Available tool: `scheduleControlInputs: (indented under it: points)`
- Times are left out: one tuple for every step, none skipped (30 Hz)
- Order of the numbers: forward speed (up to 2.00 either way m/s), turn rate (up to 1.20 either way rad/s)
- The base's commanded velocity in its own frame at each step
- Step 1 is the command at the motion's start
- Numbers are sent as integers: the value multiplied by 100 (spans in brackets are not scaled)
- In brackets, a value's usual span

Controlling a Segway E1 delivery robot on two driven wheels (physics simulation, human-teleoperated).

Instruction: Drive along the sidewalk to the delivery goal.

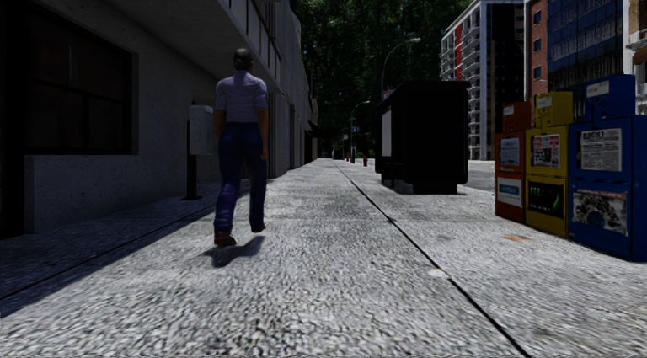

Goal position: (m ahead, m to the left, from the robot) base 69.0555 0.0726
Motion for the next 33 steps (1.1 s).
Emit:
scheduleControlInputs:
  points:
    - [200, 0]
    - [200, 0]
    - [200, 0]
    - [200, 0]
    - [200, 0]
    - [200, 0]
    - [200, 0]
    - [200, 0]
    - [200, 0]
    - [200, 0]
    - [200, 0]
    - [200, 0]
    - [200, -6]
    - [200, -21]
    - [200, -28]
    - [200, -28]
    - [200, -30]
    - [200, -30]
    - [200, -31]
    - [200, -31]
    - [200, -31]
    - [200, -31]
    - [200, -31]
    - [200, -31]
    - [200, -31]
    - [200, -31]
    - [200, -31]
    - [200, -31]
    - [200, -15]
    - [200, 0]
    - [200, 0]
    - [200, 0]
    - [200, 0]
